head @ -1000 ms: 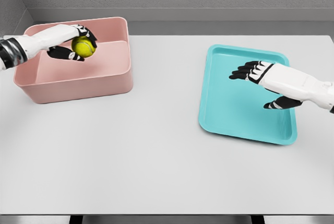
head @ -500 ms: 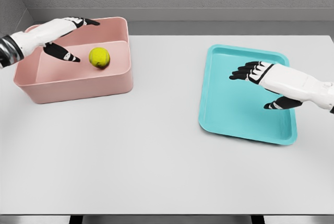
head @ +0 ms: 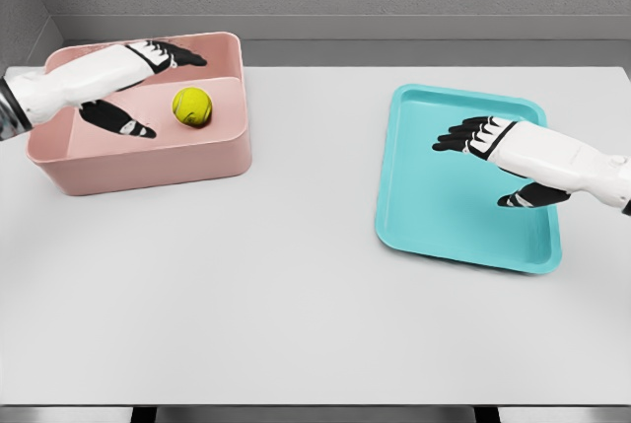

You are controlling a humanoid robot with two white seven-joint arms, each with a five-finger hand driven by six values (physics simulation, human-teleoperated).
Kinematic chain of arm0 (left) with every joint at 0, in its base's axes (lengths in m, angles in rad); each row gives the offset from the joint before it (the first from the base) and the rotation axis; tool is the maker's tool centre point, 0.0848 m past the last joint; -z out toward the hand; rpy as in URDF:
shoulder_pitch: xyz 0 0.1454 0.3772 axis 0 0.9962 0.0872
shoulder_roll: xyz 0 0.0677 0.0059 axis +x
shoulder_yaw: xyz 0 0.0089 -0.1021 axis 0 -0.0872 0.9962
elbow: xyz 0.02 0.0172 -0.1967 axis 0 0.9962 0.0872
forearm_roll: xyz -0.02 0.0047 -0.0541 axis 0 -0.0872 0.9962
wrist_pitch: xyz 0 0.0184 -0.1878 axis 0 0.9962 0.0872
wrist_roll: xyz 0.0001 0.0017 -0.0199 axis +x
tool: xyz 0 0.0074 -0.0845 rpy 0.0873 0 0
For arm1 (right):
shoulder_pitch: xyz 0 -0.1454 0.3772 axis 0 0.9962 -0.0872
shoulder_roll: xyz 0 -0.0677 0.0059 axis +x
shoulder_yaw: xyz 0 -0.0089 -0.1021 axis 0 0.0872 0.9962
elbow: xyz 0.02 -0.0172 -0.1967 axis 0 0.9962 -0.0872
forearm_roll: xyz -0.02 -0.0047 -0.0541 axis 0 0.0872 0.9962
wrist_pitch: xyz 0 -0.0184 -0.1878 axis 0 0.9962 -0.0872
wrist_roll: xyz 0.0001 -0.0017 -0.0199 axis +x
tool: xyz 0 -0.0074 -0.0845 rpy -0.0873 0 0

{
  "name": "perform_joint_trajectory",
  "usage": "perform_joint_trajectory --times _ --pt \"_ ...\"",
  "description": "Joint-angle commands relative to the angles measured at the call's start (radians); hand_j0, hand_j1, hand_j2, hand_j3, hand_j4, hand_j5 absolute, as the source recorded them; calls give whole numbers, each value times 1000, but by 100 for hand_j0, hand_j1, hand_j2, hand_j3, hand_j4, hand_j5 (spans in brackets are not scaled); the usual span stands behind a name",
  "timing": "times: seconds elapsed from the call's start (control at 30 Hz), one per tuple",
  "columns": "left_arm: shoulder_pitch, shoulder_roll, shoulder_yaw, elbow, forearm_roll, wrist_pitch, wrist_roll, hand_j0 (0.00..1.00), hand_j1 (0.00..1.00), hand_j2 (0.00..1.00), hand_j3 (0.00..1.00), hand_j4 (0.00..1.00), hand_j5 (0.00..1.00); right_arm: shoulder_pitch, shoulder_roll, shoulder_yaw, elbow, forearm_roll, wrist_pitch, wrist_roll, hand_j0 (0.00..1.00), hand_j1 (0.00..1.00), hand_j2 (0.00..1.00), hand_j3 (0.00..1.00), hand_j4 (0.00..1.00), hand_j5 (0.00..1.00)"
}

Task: Put the tennis from the blue tray into the pink basket with both arms

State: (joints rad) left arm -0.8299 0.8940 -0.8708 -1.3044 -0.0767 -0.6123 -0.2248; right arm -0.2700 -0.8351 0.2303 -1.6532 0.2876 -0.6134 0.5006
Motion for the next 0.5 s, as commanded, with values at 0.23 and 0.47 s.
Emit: perform_joint_trajectory --times 0.23,0.47 --pt "141 143 133 -182 15 1 10 100 100 100 100 100 100 2 1 0 0 -7 3 -1 100 100 100 100 100 100" --pt "153 143 138 -184 15 1 10 100 100 100 100 100 100 2 1 0 0 -7 3 -1 100 100 100 100 100 100"
